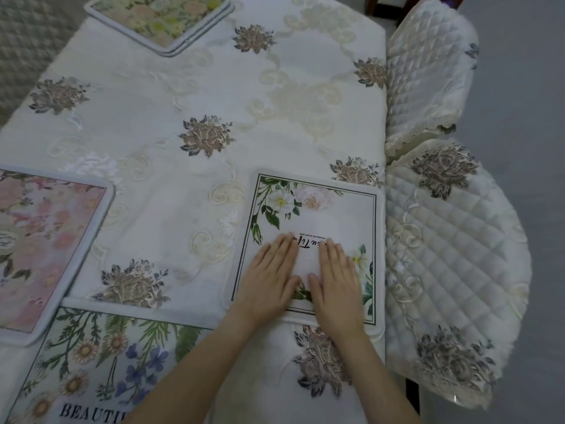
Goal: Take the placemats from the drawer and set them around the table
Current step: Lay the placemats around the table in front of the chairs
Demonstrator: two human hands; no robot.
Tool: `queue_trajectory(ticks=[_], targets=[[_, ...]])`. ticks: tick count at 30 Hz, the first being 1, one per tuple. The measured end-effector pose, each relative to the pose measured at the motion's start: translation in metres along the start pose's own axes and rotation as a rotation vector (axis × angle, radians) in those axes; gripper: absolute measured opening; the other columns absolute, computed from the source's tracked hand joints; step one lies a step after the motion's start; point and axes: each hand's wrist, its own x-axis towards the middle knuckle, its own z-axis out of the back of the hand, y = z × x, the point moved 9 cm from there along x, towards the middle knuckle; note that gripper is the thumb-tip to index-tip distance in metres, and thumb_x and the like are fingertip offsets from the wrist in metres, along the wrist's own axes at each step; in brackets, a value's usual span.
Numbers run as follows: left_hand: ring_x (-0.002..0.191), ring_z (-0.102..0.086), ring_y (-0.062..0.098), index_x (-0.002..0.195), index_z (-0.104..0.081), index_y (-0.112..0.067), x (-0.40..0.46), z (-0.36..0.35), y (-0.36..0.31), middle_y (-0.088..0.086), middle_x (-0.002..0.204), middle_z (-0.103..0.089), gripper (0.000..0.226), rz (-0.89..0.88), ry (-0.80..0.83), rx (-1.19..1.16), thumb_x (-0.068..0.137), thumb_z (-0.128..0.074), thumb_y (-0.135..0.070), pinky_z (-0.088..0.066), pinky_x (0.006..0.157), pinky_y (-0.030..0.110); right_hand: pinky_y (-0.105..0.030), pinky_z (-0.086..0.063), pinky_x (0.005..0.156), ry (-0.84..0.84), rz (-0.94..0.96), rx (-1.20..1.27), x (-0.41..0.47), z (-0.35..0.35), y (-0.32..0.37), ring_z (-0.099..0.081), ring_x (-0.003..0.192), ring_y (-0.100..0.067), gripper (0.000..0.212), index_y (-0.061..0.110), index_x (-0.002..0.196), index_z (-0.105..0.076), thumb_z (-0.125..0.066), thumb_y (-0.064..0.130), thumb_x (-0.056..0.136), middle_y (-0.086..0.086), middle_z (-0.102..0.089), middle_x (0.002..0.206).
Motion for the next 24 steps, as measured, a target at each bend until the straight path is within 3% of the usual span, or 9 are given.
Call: queue_trajectory(ticks=[6, 10, 12, 14, 16, 18, 19, 22, 24], targets=[[0.148, -0.002, 0.014, 0.152, -0.012, -0.010, -0.028, 0.018, 0.066, 0.004, 0.161, -0.006, 0.059, 0.118, 0.022, -0.026, 0.101, -0.019, -0.039, -0.006, 0.119, 0.034, -0.027, 0.005, 0.120, 0.044, -0.090, -0.039, -0.023, 0.014, -0.051, 0.008, 0.149, -0.008, 0.068, 0.023, 0.155, 0.006, -0.015, 0.057, 0.099, 0.007, 0.009, 0.162], [0.140, -0.034, 0.024, 0.144, -0.038, -0.002, -0.022, 0.030, 0.068, 0.013, 0.151, -0.035, 0.059, 0.075, 0.035, 0.089, 0.098, -0.024, -0.036, -0.017, 0.115, 0.039, -0.031, 0.002, 0.121, 0.078, -0.086, -0.031, -0.022, 0.016, -0.047, 0.007, 0.149, -0.011, 0.072, 0.020, 0.155, 0.005, -0.013, 0.060, 0.097, 0.003, 0.008, 0.162], [0.131, -0.048, 0.029, 0.137, -0.047, 0.001, -0.015, 0.042, 0.061, 0.017, 0.144, -0.046, 0.058, 0.070, 0.060, 0.150, 0.095, -0.029, -0.034, -0.027, 0.112, 0.044, -0.033, -0.003, 0.121, 0.107, -0.086, -0.015, -0.021, 0.021, -0.047, -0.002, 0.150, -0.016, 0.074, 0.016, 0.156, -0.005, -0.021, 0.059, 0.098, -0.001, -0.002, 0.162], [0.131, -0.046, 0.028, 0.139, -0.044, -0.002, -0.009, 0.053, 0.055, 0.016, 0.147, -0.043, 0.051, 0.114, 0.178, 0.182, 0.097, -0.033, -0.026, -0.032, 0.108, 0.043, -0.034, -0.018, 0.118, 0.127, -0.092, 0.029, -0.014, 0.032, -0.046, -0.020, 0.145, -0.025, 0.065, 0.010, 0.152, -0.026, -0.039, 0.047, 0.099, -0.006, -0.026, 0.157], [0.112, -0.054, 0.029, 0.122, -0.056, -0.007, -0.002, 0.072, 0.044, 0.013, 0.125, -0.058, 0.034, 0.161, 0.213, 0.181, 0.096, -0.037, -0.018, -0.043, 0.088, 0.037, -0.030, -0.036, 0.099, 0.089, -0.146, 0.194, -0.004, 0.056, -0.041, -0.046, 0.125, -0.027, 0.043, 0.004, 0.133, -0.051, -0.051, 0.028, 0.098, -0.012, -0.052, 0.134], [0.082, -0.058, 0.027, 0.094, -0.061, -0.008, -0.003, 0.101, 0.027, 0.007, 0.089, -0.064, 0.024, 0.205, 0.157, 0.124, 0.094, -0.038, -0.017, -0.044, 0.065, 0.032, -0.024, -0.038, 0.078, 0.001, -0.199, 0.373, -0.002, 0.086, -0.031, -0.056, 0.096, -0.019, 0.026, 0.000, 0.114, -0.064, -0.053, 0.016, 0.096, -0.013, -0.065, 0.110], [0.074, -0.057, 0.026, 0.087, -0.060, -0.008, -0.007, 0.117, 0.017, 0.006, 0.081, -0.063, 0.025, 0.218, 0.104, 0.099, 0.094, -0.039, -0.018, -0.042, 0.058, 0.031, -0.023, -0.038, 0.075, -0.044, -0.195, 0.425, -0.005, 0.103, -0.024, -0.056, 0.090, -0.016, 0.023, 0.001, 0.111, -0.066, -0.053, 0.014, 0.097, -0.012, -0.067, 0.105], [0.061, -0.053, 0.025, 0.075, -0.058, -0.008, -0.038, 0.167, -0.025, 0.005, 0.066, -0.058, 0.029, 0.161, -0.164, 0.017, 0.093, -0.039, -0.019, -0.032, 0.046, 0.027, -0.027, -0.045, 0.083, -0.129, -0.088, 0.467, -0.032, 0.153, 0.008, -0.059, 0.097, -0.015, 0.024, 0.007, 0.116, -0.065, -0.053, 0.017, 0.097, -0.003, -0.067, 0.104], [0.055, -0.051, 0.022, 0.071, -0.060, -0.010, -0.073, 0.203, -0.054, 0.002, 0.059, -0.055, 0.032, 0.137, -0.344, -0.015, 0.091, -0.037, -0.022, -0.033, 0.039, 0.027, -0.028, -0.045, 0.087, -0.165, -0.017, 0.490, -0.059, 0.182, 0.027, -0.058, 0.101, -0.013, 0.025, 0.010, 0.117, -0.065, -0.053, 0.019, 0.098, 0.001, -0.066, 0.107]])
